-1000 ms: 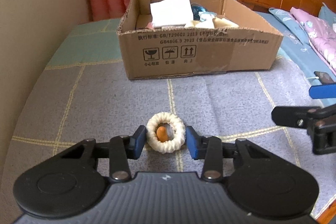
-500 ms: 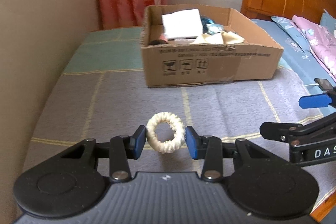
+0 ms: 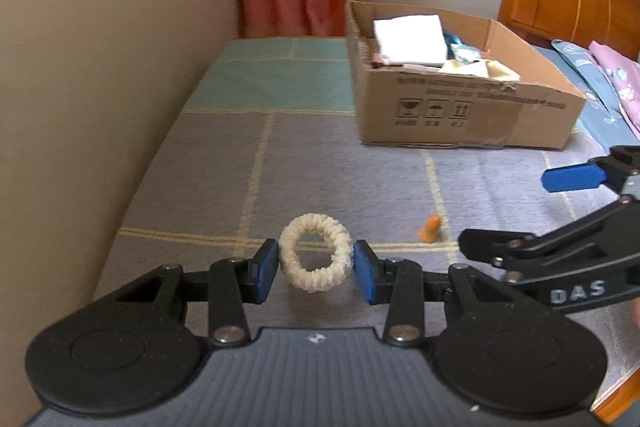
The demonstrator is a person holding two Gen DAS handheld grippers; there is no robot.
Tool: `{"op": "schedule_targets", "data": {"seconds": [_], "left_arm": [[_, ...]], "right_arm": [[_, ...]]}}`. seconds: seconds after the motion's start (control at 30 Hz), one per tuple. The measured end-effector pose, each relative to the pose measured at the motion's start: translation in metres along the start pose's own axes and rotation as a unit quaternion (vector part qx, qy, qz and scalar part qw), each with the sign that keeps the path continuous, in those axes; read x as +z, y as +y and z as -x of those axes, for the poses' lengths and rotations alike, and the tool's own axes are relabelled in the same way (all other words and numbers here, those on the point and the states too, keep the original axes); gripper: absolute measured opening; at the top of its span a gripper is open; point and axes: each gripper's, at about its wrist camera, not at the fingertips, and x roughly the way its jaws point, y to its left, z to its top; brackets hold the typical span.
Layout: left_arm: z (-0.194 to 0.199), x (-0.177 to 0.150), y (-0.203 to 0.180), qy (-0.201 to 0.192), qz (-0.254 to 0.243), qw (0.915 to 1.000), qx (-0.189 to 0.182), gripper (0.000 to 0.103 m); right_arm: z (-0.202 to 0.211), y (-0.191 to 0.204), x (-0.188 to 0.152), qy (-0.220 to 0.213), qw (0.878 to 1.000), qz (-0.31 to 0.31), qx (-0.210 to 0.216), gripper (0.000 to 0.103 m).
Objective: Organize soft objects
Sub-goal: 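Lift the cream hair tie with the left gripper off the blanket, then close the right gripper on the orange earplug while the left gripper holds the hair tie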
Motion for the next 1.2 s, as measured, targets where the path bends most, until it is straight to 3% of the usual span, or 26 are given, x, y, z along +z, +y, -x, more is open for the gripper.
{"op": "schedule_targets", "data": {"seconds": [0.37, 0.73, 0.93, 1.07, 1.2], "left_arm": [[-0.005, -0.002, 0.019, 0.005, 0.018, 0.9998, -0.003, 0.04], [-0.009, -0.002, 0.016, 0.007, 0.015, 0.9997, -0.016, 0.04], [-0.009, -0.002, 0.016, 0.007, 0.015, 0.9998, -0.014, 0.04], [-0.009, -0.003, 0.019, 0.008, 0.017, 0.9998, -0.011, 0.04], [-0.009, -0.003, 0.019, 0.008, 0.018, 0.9998, -0.01, 0.04]], "right_arm": [[-0.036, 0.02, 0.006, 0.006, 1.0, 0.007, -0.017, 0.101], [-0.03, -0.009, 0.002, 0.004, 0.998, -0.042, -0.044, 0.099], [-0.026, 0.006, -0.002, 0.007, 1.0, -0.014, -0.021, 0.084], [-0.028, 0.021, -0.006, 0.01, 1.0, 0.002, 0.0, 0.06], [-0.028, 0.03, -0.008, -0.002, 1.0, 0.012, 0.015, 0.055]]}}
